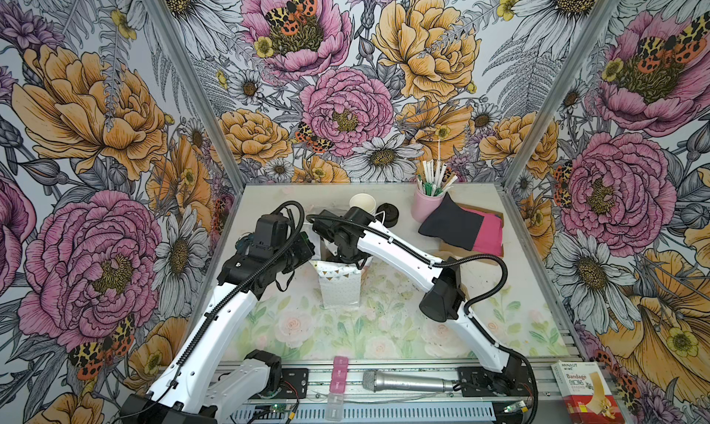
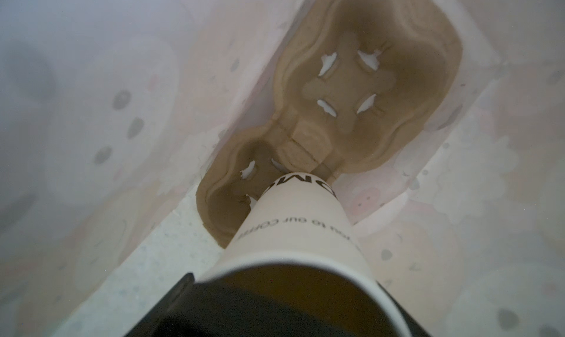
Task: Pack a coffee takeout order
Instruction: Place the coffee cup in the cup tray.
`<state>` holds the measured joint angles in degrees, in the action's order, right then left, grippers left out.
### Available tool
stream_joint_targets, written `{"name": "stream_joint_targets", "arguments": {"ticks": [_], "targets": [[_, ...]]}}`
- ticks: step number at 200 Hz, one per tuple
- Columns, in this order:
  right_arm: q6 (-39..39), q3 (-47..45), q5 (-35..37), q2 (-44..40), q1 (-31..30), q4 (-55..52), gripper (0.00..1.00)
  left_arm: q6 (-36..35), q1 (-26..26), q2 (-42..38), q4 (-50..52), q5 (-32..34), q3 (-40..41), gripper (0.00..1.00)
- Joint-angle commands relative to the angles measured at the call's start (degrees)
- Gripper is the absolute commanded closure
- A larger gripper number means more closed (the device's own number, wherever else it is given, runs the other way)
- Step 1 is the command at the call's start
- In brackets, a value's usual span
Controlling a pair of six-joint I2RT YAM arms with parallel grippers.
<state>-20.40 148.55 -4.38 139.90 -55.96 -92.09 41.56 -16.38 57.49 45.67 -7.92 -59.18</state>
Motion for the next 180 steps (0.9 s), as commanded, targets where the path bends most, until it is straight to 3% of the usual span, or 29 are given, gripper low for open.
{"name": "stream_joint_targets", "arguments": {"ticks": [1,53,90,120,148,180], "targets": [[1.07,-3.65,-10.47,2.22,-2.41,-3.63,0.42,-1.48,-0.14,-0.24,0.81,3.26,0.01,1.00],[-2.94,0.07,-2.49,9.16,-1.83,-6.70,0.43,-1.33,-0.14,-0.57,0.82,3.35,0.18,1.00],[-2.03,0.44,-1.47,13.59,-1.87,-8.23,0.40,-1.24,-0.14,-0.72,0.81,3.09,0.25,1.00],[-2.00,1.46,-1.73,11.82,-1.53,-6.44,0.36,-1.21,-0.22,-0.48,0.82,3.01,0.03,1.00],[-2.72,1.57,-2.89,8.91,-0.84,-4.47,0.20,-1.22,-0.32,-0.39,0.82,3.05,0.03,1.00],[-3.50,2.20,-3.59,6.02,0.03,-2.18,0.12,-1.34,-0.28,-0.32,0.82,3.01,0.03,1.00]]}}
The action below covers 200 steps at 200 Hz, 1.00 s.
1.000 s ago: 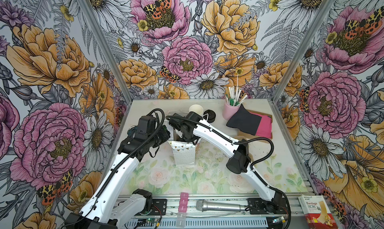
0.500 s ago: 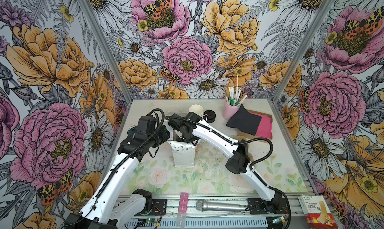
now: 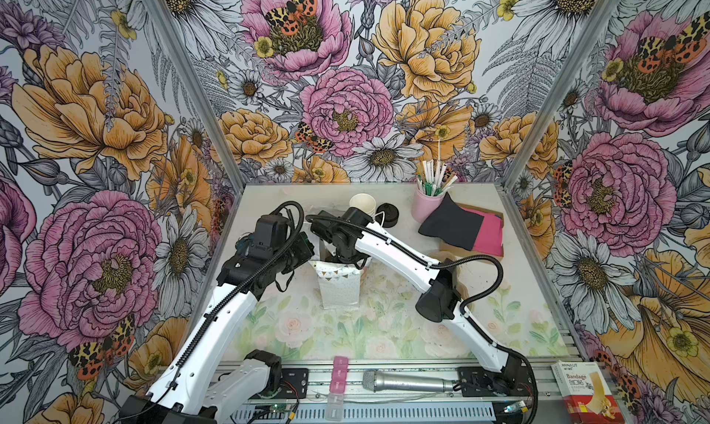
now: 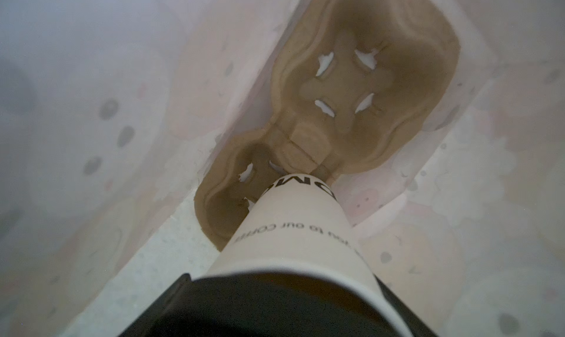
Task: Pack a coffee takeout order
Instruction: Place the coffee cup in the cup tray.
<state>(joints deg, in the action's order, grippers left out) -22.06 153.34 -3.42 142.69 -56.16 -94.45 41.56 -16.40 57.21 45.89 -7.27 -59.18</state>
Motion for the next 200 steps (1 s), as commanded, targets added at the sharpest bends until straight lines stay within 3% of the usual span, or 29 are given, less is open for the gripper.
{"name": "stream_joint_targets", "arguments": {"ticks": [1,49,200], "targets": [[-1.88,-2.55,-4.57,3.17,0.24,0.25,0.11,-1.28,-0.28,-0.06,0.61,2.35,0.03,1.00],[-3.75,0.54,-5.20,0.72,1.48,2.81,0.01,-1.45,-0.30,0.14,0.60,2.33,0.07,1.00],[-2.90,-0.49,-5.50,3.18,1.36,1.18,0.01,-1.75,-0.43,0.25,0.60,2.53,0.13,1.00]]}}
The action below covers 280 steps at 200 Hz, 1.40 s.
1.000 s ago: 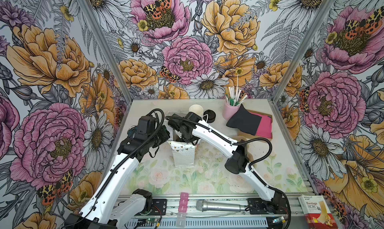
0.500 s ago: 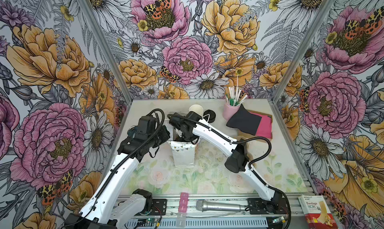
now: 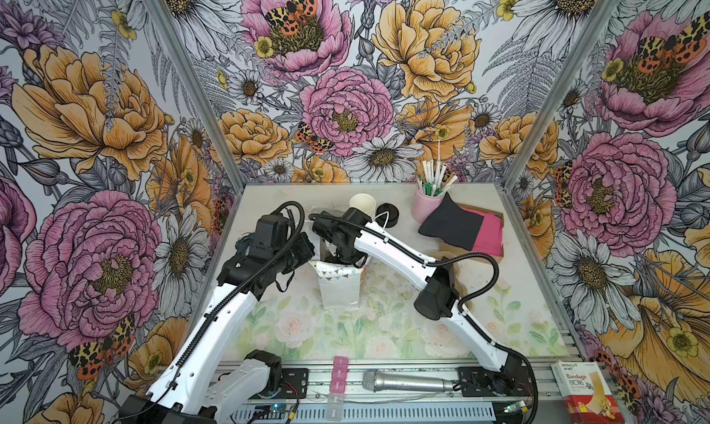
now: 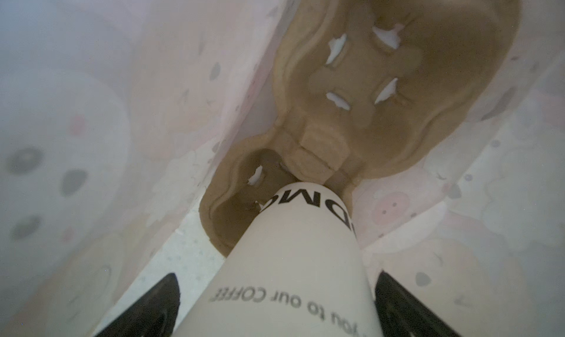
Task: Pack a coffee takeout order
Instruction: Place the coffee cup in the cup tray.
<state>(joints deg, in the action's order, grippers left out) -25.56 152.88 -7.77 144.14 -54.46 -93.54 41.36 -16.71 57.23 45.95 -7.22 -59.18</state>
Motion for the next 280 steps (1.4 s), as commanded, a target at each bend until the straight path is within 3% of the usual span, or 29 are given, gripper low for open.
{"name": "stream_joint_targets", "arguments": {"ticks": [1,146,165,175,192,218,237,280], "targets": [[0.60,-0.03,-1.17,1.66,-0.32,0.36,0.01,-1.55,-0.01,0.24,0.54,2.48,0.12,1.00],[-1.41,2.69,0.75,-4.23,0.81,2.01,0.01,-1.64,0.00,0.06,0.54,2.39,0.29,1.00],[-1.57,2.69,0.99,-4.56,0.81,2.58,0.07,-1.60,-0.09,0.03,0.49,2.31,0.35,1.00],[-1.68,2.60,0.97,-4.48,0.84,2.54,0.18,-1.68,-0.12,-0.05,0.54,2.38,0.29,1.00],[-1.79,2.45,0.83,-4.31,0.84,2.41,0.20,-1.64,-0.12,-0.03,0.53,2.39,0.38,1.00],[-1.86,2.73,0.86,-4.65,0.81,2.33,0.14,-1.64,-0.08,-0.17,0.49,2.37,0.42,1.00],[-2.17,2.65,1.57,-5.40,0.84,2.35,0.01,-1.68,-0.09,-0.19,0.54,2.35,0.44,1.00],[-2.54,2.77,3.27,-7.09,0.84,2.38,0.01,-1.62,-0.12,-0.20,0.54,2.39,0.40,1.00]]}}
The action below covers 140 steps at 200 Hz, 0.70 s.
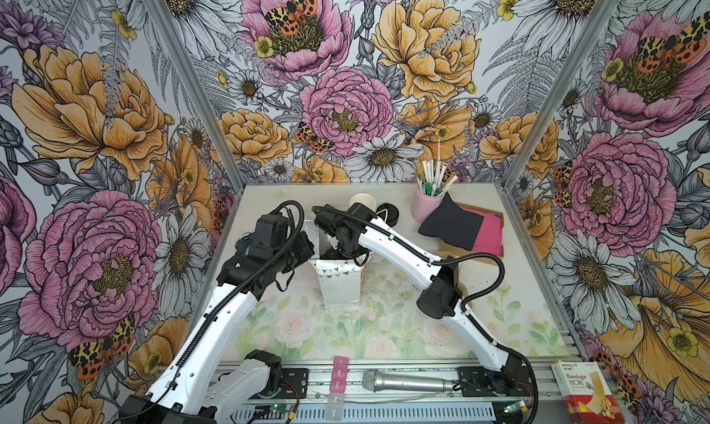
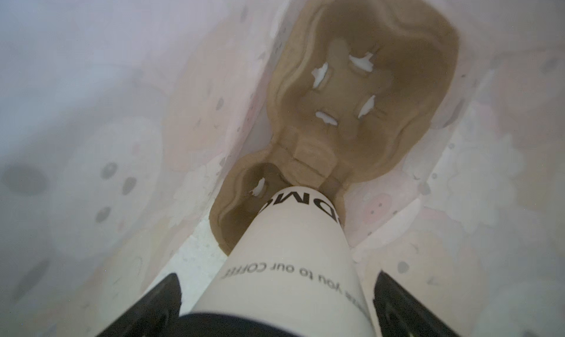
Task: Pack a coffee takeout order
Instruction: Place the coffee cup in the cup tray.
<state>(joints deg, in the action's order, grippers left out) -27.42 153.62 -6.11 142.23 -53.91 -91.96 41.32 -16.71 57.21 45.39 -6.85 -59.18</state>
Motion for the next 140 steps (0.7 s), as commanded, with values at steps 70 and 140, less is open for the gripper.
{"name": "stream_joint_targets", "arguments": {"ticks": [70,140], "targets": [[-1.40,2.62,2.95,-7.19,0.05,3.01,0.01,-2.21,-0.24,0.14,1.10,1.72,0.25,1.00],[-2.29,3.68,5.60,-9.05,0.21,4.13,0.01,-2.30,-0.34,0.09,1.11,1.75,0.12,1.00]]}}
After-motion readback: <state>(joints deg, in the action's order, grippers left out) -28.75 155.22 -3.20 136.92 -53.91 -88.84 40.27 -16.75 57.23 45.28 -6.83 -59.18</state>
